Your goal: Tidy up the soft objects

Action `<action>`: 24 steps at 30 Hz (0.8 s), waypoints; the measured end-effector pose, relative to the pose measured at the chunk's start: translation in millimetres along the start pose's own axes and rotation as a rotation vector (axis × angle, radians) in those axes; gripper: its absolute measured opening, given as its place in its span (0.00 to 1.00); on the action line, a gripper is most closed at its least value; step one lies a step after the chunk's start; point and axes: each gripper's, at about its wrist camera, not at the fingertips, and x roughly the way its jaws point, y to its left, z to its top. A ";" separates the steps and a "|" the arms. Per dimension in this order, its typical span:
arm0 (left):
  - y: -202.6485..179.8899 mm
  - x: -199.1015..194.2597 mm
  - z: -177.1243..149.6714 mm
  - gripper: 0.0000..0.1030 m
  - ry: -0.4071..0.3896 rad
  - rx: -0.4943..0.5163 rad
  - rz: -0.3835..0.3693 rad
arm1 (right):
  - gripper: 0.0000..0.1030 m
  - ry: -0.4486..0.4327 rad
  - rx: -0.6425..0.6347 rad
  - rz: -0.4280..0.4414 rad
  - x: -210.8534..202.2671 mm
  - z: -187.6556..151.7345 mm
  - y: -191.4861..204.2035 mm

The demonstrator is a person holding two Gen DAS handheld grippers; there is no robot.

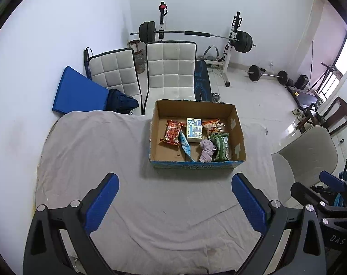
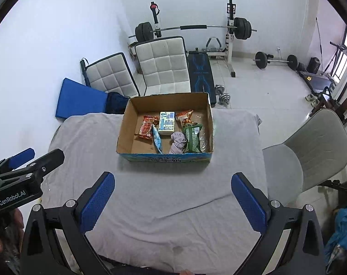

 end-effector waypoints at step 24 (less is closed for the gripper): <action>0.3 -13.6 1.7 0.98 -0.093 -0.032 0.042 | 1.00 -0.097 0.027 -0.089 -15.9 15.4 -12.3</action>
